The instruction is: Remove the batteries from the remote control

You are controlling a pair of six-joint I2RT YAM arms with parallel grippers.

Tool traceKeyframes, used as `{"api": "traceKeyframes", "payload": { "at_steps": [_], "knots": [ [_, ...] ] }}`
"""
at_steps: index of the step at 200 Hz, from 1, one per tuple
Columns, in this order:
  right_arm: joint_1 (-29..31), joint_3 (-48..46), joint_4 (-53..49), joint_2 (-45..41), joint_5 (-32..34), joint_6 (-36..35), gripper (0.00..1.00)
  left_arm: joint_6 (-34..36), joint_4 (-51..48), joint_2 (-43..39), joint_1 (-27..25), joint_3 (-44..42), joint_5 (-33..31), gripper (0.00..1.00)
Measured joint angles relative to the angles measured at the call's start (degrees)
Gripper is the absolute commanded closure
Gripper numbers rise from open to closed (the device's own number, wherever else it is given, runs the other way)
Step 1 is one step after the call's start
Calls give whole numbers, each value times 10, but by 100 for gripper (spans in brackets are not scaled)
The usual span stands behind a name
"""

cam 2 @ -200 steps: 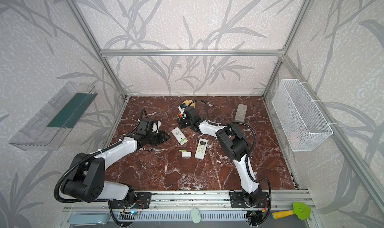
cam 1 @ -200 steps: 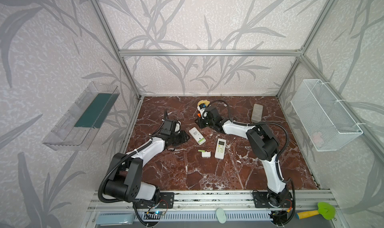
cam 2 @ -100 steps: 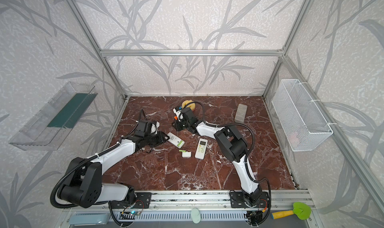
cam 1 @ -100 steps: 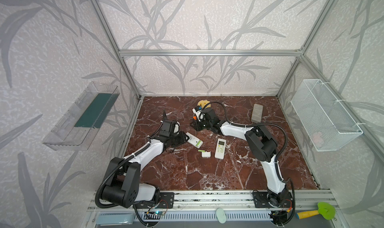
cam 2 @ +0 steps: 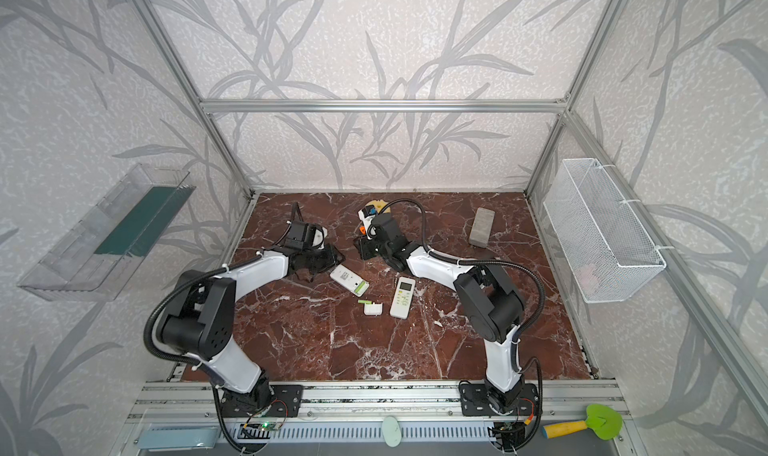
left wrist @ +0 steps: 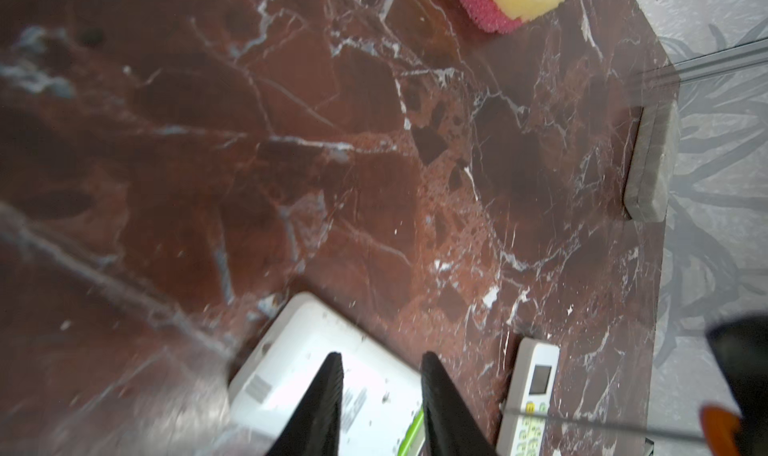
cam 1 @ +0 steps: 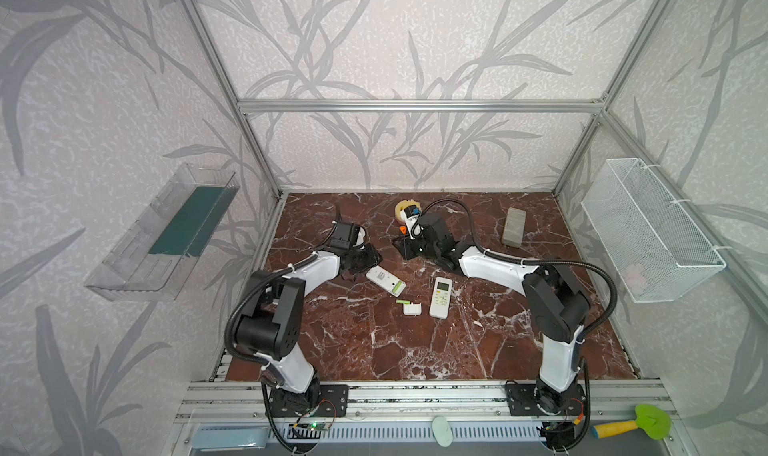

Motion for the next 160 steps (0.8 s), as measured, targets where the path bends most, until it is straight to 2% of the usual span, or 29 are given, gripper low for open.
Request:
{"api": "traceKeyframes", "payload": {
  "at_steps": [61,160],
  "knots": [
    [25,-96,8,-26,38,28,100,6,-10,119,0,93,-1,67],
    [26,-98,14,-45,71,30,100,16,-27,75,-2,33,-16,67]
  ]
}}
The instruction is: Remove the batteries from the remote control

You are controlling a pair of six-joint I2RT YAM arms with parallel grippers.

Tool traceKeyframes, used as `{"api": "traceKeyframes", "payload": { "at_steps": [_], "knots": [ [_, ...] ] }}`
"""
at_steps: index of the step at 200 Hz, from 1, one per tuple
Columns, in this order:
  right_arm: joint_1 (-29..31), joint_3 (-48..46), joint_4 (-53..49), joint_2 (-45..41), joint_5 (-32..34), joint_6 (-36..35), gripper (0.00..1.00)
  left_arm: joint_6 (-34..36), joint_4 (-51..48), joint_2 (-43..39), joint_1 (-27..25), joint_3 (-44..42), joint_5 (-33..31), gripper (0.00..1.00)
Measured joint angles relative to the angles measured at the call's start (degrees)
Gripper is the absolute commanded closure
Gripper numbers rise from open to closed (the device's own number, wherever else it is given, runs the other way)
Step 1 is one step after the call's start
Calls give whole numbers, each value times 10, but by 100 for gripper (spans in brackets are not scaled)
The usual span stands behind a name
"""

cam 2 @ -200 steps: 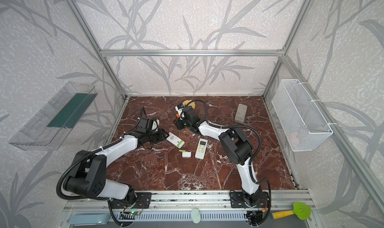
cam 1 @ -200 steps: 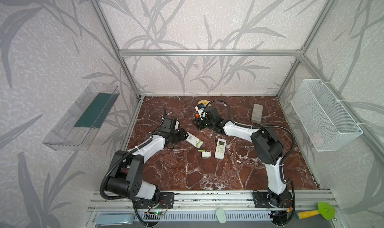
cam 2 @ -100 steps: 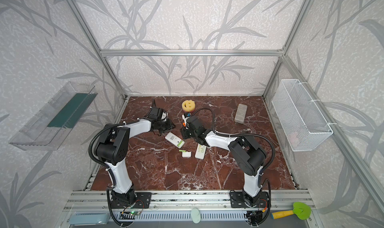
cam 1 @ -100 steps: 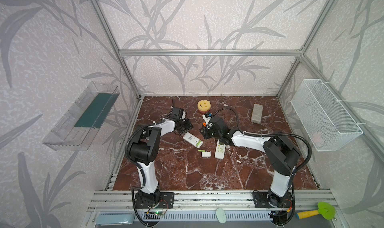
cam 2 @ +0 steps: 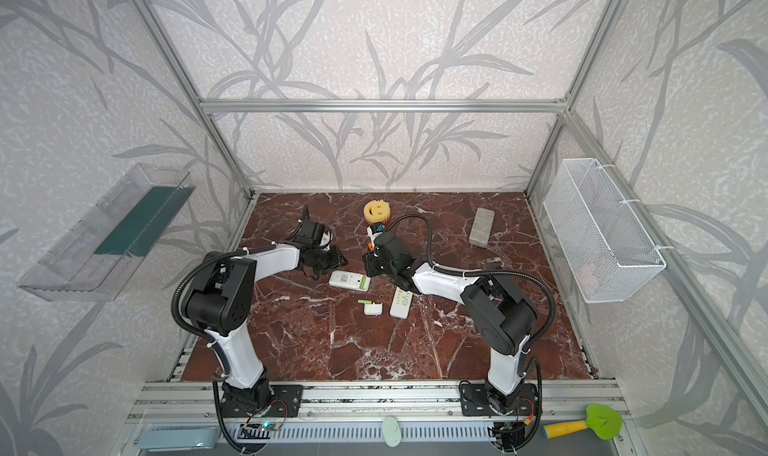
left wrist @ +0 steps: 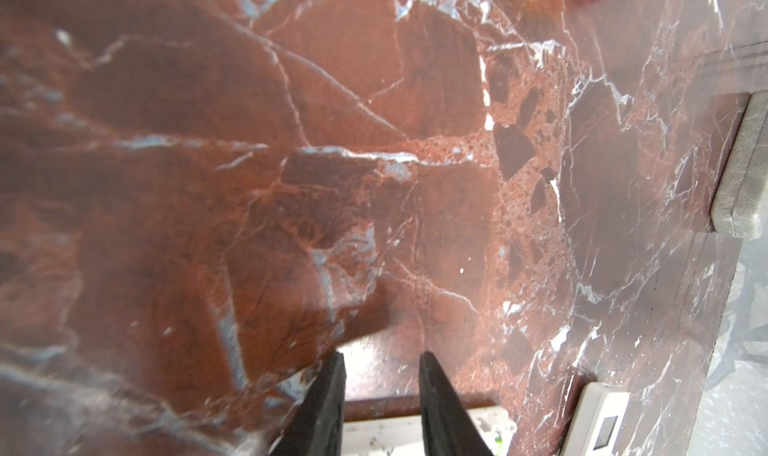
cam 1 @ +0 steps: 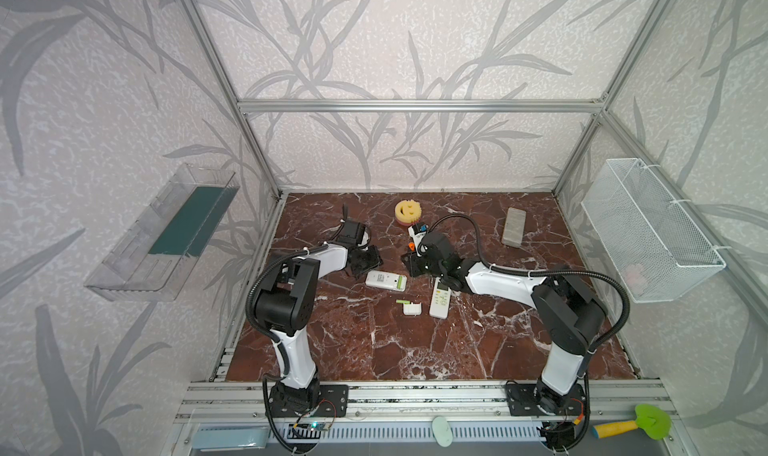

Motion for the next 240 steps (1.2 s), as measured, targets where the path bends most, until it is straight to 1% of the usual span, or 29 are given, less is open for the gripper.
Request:
{"api": "traceKeyframes", "payload": {
  "at_steps": [27,49,72,96,113,136,172,208,240],
  "knots": [
    [0,0,0,0,1,0,100,1,-6,-10,0,-5,-4,66],
    [0,0,1,0,6,3,100,2,-14,-29,0,-5,-10,61],
    [1,0,9,0,20,8,100,7,-22,-67,0,-9,-20,56],
    [4,2,21,0,44,13,100,7,-18,-117,7,-35,-25,55],
    [10,4,32,1,66,14,100,4,-12,-138,15,-59,-25,54],
    [23,10,58,12,96,15,100,-1,-6,-135,28,-81,-18,53],
    [42,9,106,45,136,21,100,-20,12,-107,43,-99,6,53],
    [48,8,127,68,153,33,100,-36,34,-96,46,-113,27,53],
    [48,7,131,72,165,36,100,-46,52,-96,46,-134,45,53]
  ]
}}
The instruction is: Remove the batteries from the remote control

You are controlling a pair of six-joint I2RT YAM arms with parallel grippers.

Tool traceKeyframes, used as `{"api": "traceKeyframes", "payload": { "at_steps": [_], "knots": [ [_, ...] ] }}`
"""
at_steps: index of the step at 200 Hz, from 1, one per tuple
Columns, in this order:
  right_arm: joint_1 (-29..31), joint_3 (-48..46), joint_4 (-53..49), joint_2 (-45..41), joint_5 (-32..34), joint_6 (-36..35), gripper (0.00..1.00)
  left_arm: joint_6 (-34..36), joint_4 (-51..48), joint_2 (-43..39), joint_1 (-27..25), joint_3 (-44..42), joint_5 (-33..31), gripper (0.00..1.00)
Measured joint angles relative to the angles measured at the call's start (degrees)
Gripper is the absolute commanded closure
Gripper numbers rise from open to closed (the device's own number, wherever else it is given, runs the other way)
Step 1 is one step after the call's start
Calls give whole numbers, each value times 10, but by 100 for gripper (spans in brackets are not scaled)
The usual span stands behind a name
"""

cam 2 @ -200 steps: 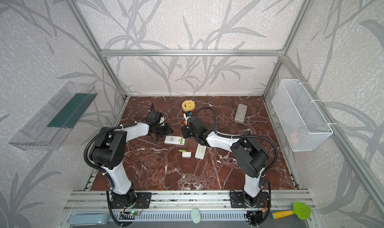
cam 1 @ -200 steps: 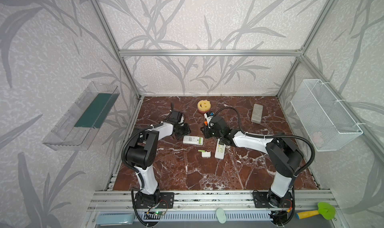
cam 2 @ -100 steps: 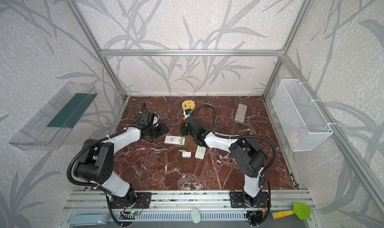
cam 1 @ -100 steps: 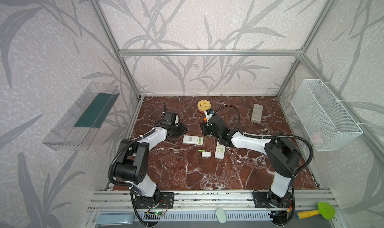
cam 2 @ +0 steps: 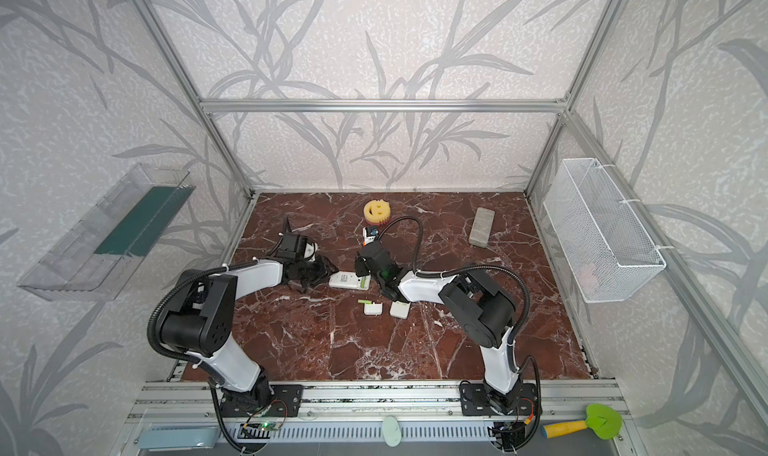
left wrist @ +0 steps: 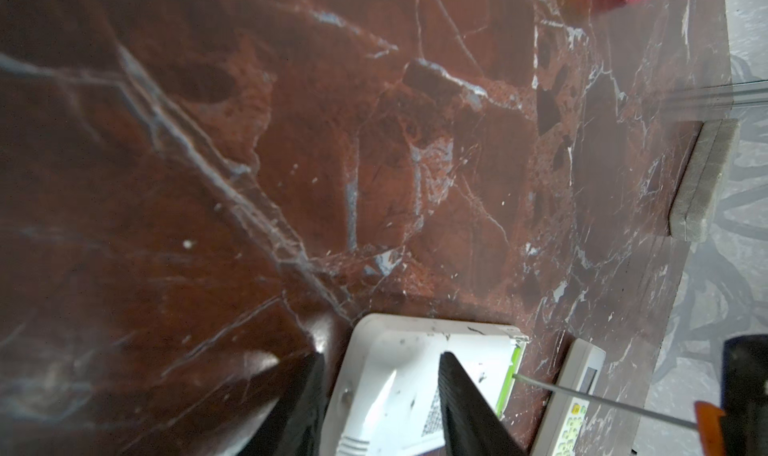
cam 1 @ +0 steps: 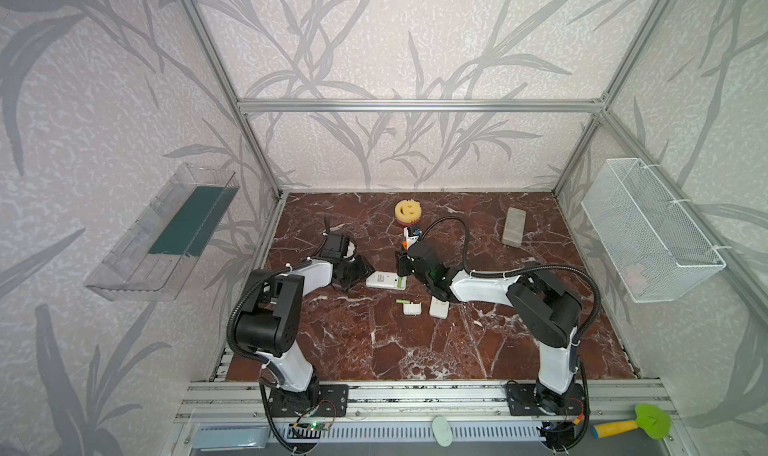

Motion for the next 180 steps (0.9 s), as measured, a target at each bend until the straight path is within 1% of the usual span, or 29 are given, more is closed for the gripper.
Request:
{"api": "traceKeyframes", "payload": {
  "at_steps": [43,60,84,141,180],
  "knots": [
    [0,-7,3,0,7,-1,100,-10,22,-19,0,-31,15,54],
    [0,-7,4,0,7,0,100,-13,28,-22,0,-37,17,59],
    [-1,-7,4,1,6,6,100,-17,31,-22,0,-39,17,62],
    [-5,-13,22,14,7,60,100,-30,47,-26,0,-55,19,67],
    [-12,-34,53,14,30,105,100,-35,66,-45,-1,-85,25,69]
  ]
}}
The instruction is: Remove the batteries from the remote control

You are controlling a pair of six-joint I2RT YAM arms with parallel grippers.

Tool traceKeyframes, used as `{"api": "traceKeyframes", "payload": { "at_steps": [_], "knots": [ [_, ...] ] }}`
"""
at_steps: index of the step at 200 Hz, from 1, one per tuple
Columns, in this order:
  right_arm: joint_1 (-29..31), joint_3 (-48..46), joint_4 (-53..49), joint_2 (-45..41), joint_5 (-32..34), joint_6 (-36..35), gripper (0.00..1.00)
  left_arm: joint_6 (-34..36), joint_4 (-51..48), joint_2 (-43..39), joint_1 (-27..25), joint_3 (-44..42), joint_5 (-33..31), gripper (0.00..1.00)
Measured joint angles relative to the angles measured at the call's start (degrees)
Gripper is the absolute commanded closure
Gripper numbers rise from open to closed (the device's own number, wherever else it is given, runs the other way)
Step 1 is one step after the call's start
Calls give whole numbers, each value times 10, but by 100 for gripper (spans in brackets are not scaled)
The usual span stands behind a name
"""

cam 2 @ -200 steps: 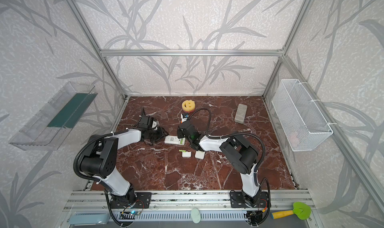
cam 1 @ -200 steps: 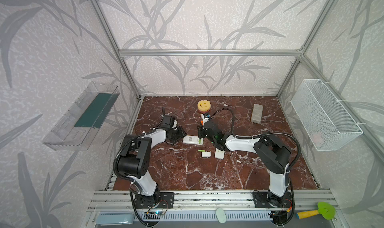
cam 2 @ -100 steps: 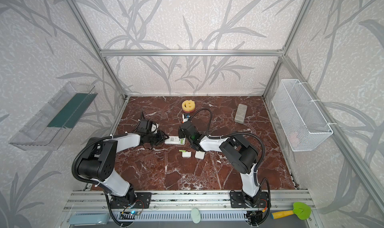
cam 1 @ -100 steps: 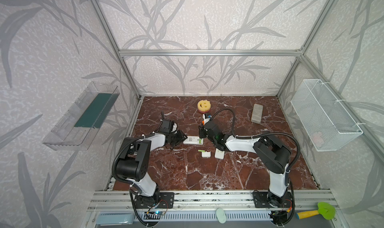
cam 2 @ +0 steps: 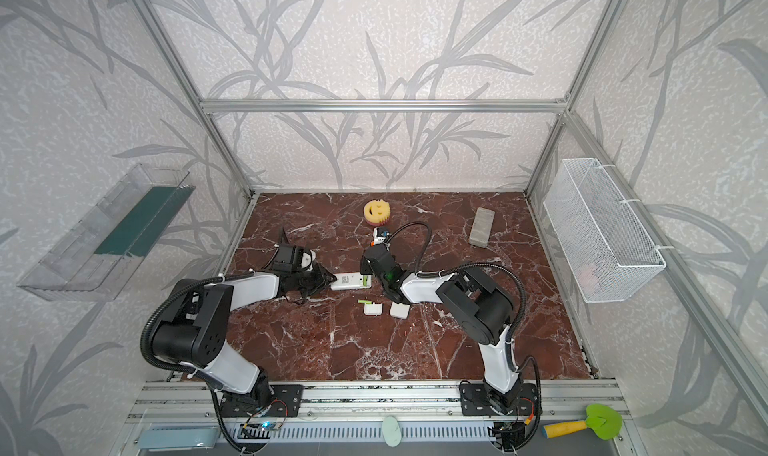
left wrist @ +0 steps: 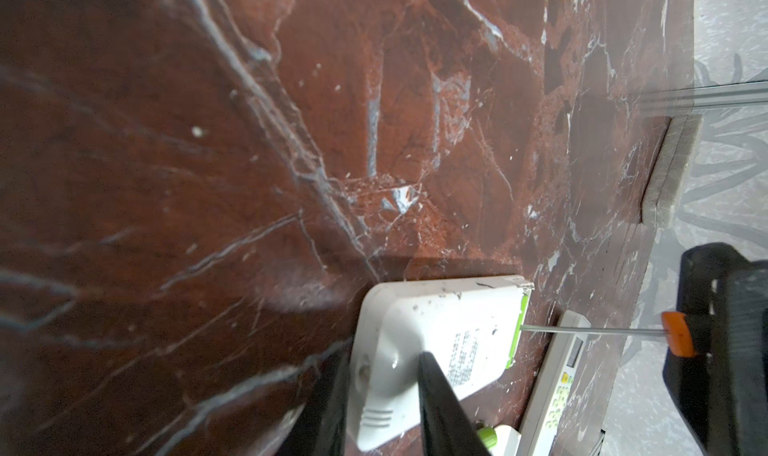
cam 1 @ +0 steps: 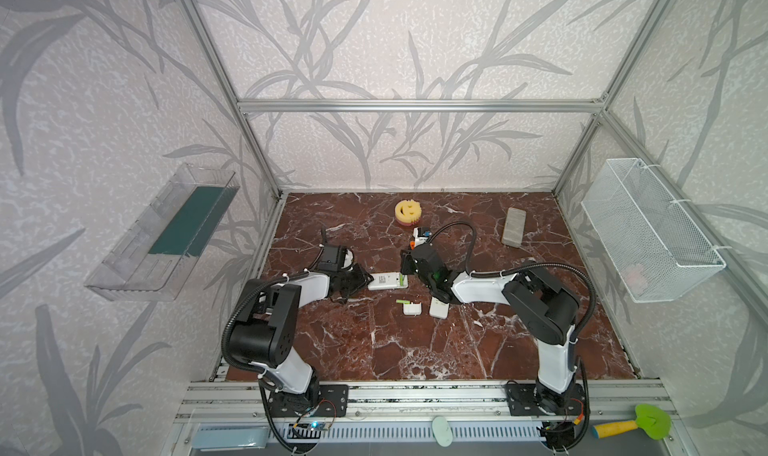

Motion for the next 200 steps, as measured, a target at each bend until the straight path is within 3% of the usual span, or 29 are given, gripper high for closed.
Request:
{"api": "traceKeyframes", "payload": {
  "at_steps": [200],
  "knots": [
    [-37,-93,127,8,-11,225,100,-13,40,-4,0,-24,7,70]
  ]
}}
